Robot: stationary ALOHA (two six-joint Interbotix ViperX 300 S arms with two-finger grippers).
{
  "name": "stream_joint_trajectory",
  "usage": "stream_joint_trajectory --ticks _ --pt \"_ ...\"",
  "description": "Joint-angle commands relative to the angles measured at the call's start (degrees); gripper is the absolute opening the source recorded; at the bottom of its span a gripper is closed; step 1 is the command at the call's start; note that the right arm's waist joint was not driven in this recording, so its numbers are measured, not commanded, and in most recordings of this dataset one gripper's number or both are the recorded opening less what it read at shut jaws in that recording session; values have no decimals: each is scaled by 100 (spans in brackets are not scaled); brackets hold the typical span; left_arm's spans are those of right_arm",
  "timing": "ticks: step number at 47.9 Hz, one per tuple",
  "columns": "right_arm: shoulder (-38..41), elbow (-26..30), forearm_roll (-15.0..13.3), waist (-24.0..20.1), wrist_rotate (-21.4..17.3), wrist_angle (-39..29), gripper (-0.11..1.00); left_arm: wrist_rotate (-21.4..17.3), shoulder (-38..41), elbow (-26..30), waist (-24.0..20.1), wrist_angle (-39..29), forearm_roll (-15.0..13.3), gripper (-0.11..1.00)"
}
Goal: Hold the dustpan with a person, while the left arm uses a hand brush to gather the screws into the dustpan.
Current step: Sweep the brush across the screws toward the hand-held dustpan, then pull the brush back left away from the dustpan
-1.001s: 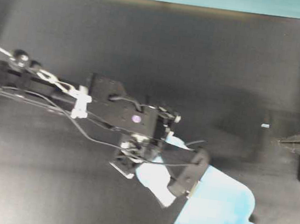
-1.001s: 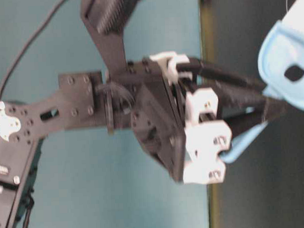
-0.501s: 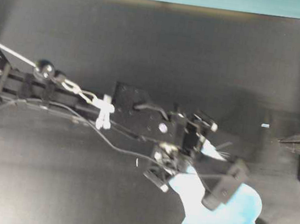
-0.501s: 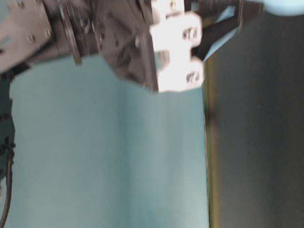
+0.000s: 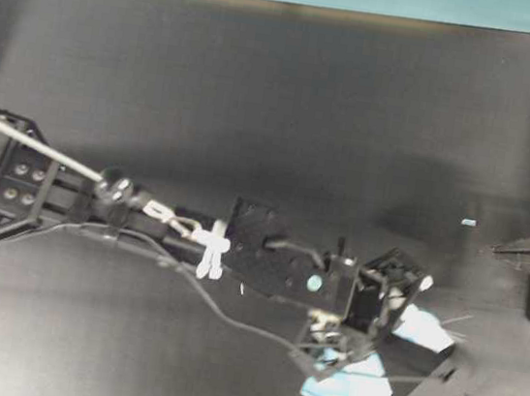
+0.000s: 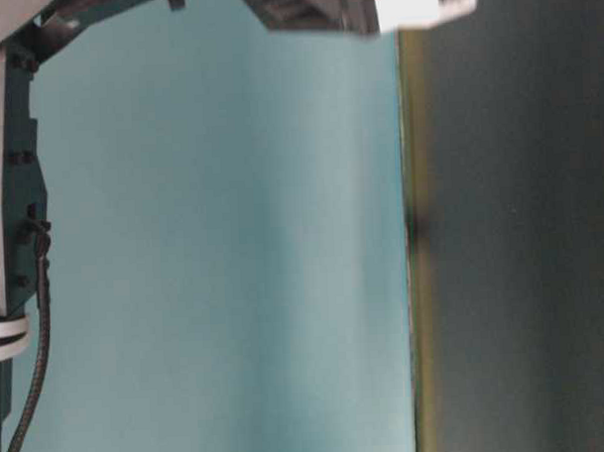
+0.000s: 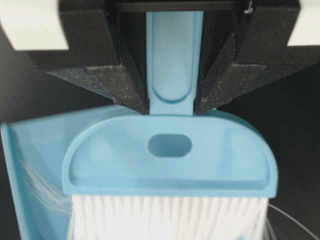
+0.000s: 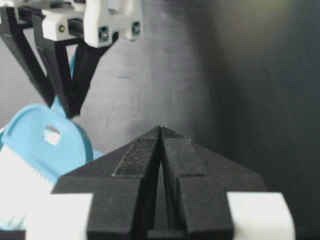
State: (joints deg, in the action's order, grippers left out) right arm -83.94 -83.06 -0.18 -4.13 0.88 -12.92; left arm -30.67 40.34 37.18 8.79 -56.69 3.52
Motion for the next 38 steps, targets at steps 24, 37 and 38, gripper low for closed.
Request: stream_joint_trajectory --ticks 24,37,38 --pt "26 26 -9 9 35 26 0 9 -1169 158 44 -1063 0 30" --pt "18 35 -9 0 35 26 0 114 -2083 -1204 18 -1107 0 30" --pt "18 35 -9 0 35 26 0 123 -2153 -1362 0 -1099 0 30"
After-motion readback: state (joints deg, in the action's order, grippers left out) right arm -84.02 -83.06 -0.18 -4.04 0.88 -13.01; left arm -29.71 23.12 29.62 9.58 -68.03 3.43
